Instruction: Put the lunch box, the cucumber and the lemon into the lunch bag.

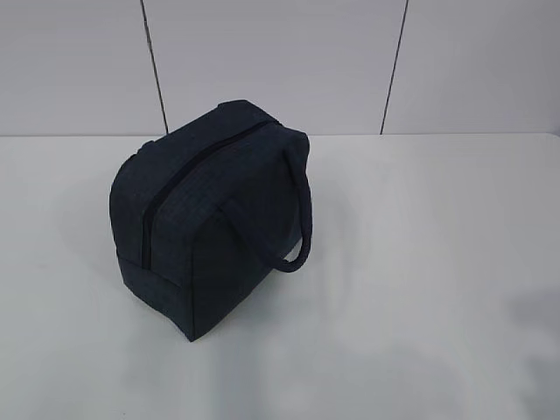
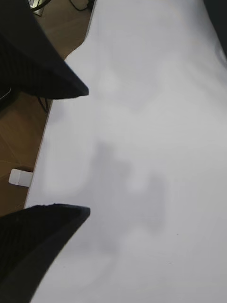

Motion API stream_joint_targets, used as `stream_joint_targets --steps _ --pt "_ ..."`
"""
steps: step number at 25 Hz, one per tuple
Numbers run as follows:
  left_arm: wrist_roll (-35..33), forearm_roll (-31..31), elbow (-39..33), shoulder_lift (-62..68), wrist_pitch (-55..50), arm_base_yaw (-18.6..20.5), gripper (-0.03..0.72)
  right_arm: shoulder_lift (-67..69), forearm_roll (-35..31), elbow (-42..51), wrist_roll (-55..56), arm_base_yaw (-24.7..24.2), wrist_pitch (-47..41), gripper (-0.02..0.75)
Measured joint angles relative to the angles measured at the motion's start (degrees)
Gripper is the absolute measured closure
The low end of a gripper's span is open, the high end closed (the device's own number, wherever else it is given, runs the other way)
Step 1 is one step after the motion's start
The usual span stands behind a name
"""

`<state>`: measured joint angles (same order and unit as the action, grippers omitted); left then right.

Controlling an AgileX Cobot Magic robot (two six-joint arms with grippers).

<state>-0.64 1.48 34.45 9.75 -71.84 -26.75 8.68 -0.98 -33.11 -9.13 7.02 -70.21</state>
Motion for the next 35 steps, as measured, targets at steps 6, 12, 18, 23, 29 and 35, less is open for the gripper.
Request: stream_joint_targets --steps 6,12,18,23,29,35 --pt "0.0 -0.08 -2.87 0.0 4.49 0.0 0.265 -0.41 1.28 3.04 0.64 0.0 1.43 0.208" --pt "0.0 -0.08 -4.57 0.0 7.98 0.0 0.265 -0.41 1.28 4.58 0.86 0.0 4.1 0.208" --pt "0.0 -0.08 -4.57 0.0 8.24 0.0 0.265 -0.41 1.28 4.58 0.86 0.0 4.57 0.208" --pt "0.0 -0.12 -4.57 0.0 8.24 0.0 0.265 -0.41 1.28 4.58 0.86 0.0 4.57 0.208" --pt "0.0 -0.21 -4.57 0.0 8.24 0.0 0.266 -0.41 1.28 4.58 0.86 0.0 4.57 0.208" --pt "0.0 -0.21 -4.57 0.0 8.24 4.55 0.266 -2.87 1.28 4.58 0.86 -0.56 4.71 0.208"
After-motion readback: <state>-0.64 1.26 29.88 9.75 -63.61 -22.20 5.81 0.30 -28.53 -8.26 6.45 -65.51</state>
